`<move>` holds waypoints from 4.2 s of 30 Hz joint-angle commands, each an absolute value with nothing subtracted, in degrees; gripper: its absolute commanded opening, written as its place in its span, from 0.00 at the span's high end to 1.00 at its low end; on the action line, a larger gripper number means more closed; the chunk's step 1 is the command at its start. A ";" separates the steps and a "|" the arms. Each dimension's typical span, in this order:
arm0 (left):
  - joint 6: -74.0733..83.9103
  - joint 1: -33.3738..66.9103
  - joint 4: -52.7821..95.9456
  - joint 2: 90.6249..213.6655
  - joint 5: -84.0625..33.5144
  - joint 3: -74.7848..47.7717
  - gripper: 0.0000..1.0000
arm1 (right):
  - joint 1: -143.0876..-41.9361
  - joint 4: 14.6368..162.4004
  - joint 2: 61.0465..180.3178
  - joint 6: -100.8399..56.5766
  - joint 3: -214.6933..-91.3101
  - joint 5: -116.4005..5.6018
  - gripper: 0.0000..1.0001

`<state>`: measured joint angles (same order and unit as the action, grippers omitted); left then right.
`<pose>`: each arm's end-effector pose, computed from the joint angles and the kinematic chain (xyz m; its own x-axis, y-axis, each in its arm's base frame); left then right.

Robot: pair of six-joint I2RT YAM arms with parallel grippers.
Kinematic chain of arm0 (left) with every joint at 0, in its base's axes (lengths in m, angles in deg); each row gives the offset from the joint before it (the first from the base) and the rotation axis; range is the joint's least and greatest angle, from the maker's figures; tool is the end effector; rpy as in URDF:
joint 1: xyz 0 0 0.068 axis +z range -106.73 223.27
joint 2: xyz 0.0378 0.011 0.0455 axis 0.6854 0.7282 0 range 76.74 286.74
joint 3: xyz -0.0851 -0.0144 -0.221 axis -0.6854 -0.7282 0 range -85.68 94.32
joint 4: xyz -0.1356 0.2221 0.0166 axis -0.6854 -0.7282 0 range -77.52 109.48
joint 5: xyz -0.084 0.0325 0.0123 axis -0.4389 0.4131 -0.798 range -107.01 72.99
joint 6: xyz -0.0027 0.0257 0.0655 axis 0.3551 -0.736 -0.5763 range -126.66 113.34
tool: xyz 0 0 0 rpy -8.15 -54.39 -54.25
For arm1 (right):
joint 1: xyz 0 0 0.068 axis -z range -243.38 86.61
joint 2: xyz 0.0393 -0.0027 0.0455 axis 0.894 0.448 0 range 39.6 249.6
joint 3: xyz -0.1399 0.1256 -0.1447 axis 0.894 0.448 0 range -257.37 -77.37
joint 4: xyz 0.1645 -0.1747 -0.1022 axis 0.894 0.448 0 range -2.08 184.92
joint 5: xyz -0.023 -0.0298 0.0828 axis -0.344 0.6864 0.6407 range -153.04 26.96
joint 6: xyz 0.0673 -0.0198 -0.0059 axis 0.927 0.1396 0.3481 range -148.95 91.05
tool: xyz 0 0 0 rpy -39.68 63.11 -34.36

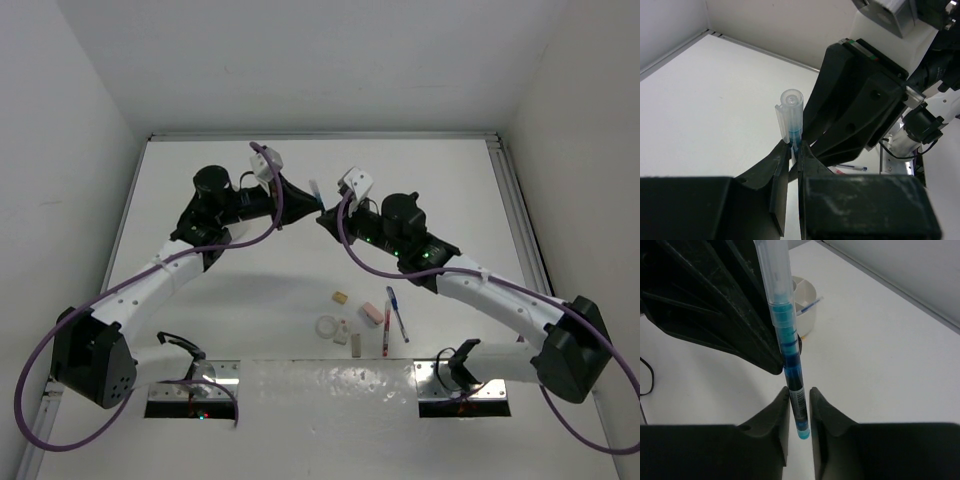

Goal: Sort the stationery into containers
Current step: Close the pen cap on the pen.

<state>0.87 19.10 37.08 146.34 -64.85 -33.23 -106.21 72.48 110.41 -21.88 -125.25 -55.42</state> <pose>0.2604 -0.1637 0.3125 -0.1176 -0.0436 -0.9921 0.9438 0.3058 -0.1253 0.2323 0.2257 0.2709 -0.1896 -0.0095 -0.9818 -0.7526 0.6436 0.1391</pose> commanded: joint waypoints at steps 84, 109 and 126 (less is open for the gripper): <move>0.55 17.78 39.61 146.18 -61.66 -30.66 1.00 | -107.07 76.56 95.86 -22.70 -123.77 -52.05 0.14; -4.29 15.41 37.06 144.24 -64.74 -32.50 1.00 | -104.52 68.24 111.85 -13.22 -139.77 -53.11 0.63; 9.07 19.98 54.09 146.96 -64.65 -29.78 1.00 | -107.85 68.06 110.27 -14.18 -127.39 -55.03 1.00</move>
<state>2.94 17.53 39.88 147.50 -65.83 -33.19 -105.82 62.21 110.12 -12.08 -132.09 -53.81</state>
